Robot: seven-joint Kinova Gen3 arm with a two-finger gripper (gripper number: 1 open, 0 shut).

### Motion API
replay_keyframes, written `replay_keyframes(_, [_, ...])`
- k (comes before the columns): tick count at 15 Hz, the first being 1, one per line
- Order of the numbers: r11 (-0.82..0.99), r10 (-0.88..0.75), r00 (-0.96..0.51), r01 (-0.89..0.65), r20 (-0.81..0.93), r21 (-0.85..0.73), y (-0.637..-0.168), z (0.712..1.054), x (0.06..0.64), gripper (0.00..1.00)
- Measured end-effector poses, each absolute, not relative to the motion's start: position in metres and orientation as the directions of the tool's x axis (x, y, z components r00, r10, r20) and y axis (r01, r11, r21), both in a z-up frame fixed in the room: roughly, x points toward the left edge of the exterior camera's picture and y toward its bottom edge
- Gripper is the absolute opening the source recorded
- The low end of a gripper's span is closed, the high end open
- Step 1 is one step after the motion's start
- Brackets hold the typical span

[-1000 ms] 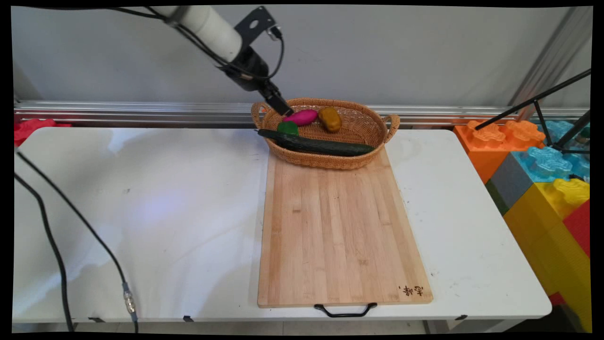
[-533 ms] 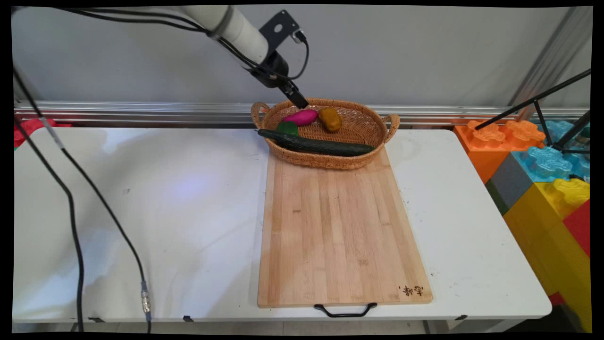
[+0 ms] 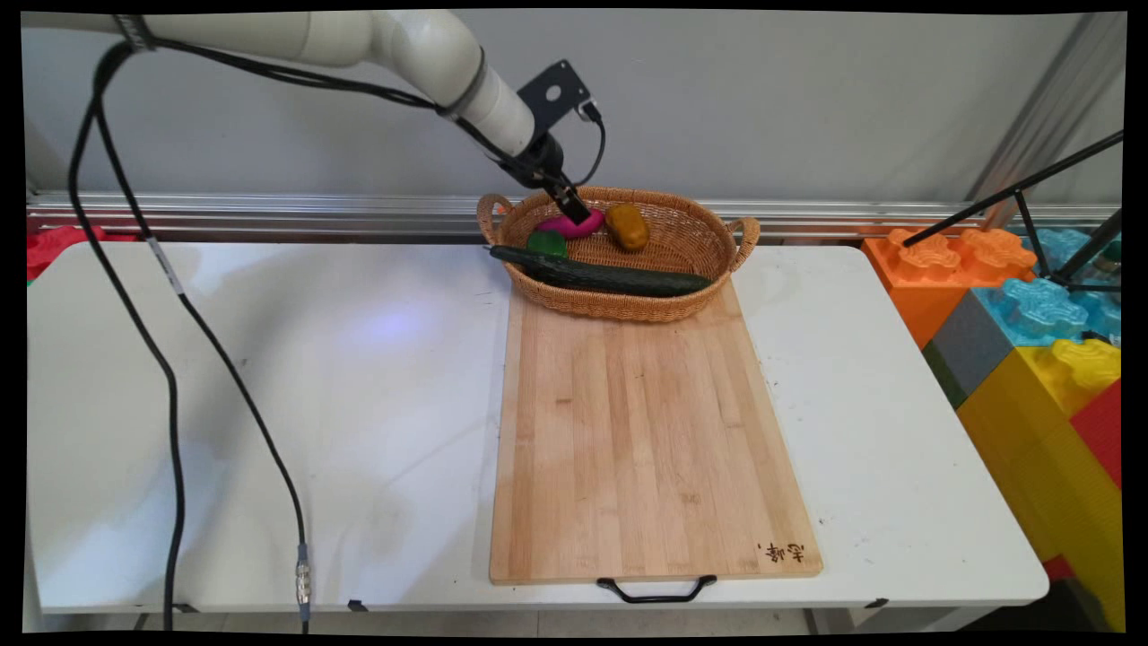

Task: Pick up the potato from the vegetable basket

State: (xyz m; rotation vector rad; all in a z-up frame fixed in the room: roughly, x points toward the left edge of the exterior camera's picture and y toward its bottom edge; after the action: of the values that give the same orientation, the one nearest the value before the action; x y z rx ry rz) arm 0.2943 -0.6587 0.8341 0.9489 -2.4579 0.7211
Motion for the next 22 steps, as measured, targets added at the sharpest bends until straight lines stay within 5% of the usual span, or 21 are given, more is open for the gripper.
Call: replay_keyframes(22, [0.655,-0.397,-0.712,-0.662,0.579,-0.364,-0.675,0.778,0.236,1.00])
